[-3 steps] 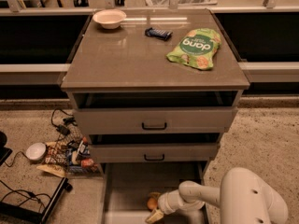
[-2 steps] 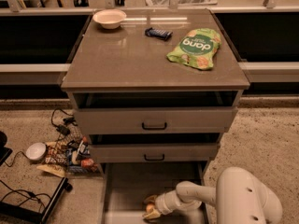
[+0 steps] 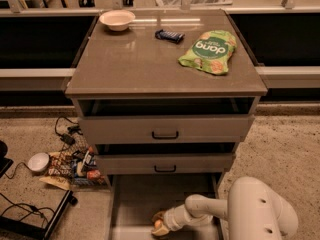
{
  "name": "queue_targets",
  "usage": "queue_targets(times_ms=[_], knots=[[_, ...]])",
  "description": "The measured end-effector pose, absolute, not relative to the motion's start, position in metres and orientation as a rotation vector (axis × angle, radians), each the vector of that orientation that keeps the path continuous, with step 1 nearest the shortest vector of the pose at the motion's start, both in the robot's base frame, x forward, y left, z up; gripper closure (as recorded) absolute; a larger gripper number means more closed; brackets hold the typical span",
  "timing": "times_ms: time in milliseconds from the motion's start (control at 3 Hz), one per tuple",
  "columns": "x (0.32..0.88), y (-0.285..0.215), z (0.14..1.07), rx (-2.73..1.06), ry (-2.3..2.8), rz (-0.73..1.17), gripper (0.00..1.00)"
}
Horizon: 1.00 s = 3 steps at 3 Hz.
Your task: Pick orange from bottom drawer and place on counter
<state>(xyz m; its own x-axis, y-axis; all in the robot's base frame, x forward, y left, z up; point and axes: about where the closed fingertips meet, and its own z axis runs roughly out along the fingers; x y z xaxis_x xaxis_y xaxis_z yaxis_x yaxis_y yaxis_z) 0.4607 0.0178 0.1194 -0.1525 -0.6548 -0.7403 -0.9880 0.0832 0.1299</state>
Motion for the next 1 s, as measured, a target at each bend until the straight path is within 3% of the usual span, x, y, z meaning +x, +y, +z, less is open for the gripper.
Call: queue_targets(times_ms=[667, 1000], knots=[[0.447, 0.026, 0.212, -1.663, 1.750, 0.867, 1.00], [0.443, 0.025, 0.313, -1.680, 1.645, 0.911, 1.00]])
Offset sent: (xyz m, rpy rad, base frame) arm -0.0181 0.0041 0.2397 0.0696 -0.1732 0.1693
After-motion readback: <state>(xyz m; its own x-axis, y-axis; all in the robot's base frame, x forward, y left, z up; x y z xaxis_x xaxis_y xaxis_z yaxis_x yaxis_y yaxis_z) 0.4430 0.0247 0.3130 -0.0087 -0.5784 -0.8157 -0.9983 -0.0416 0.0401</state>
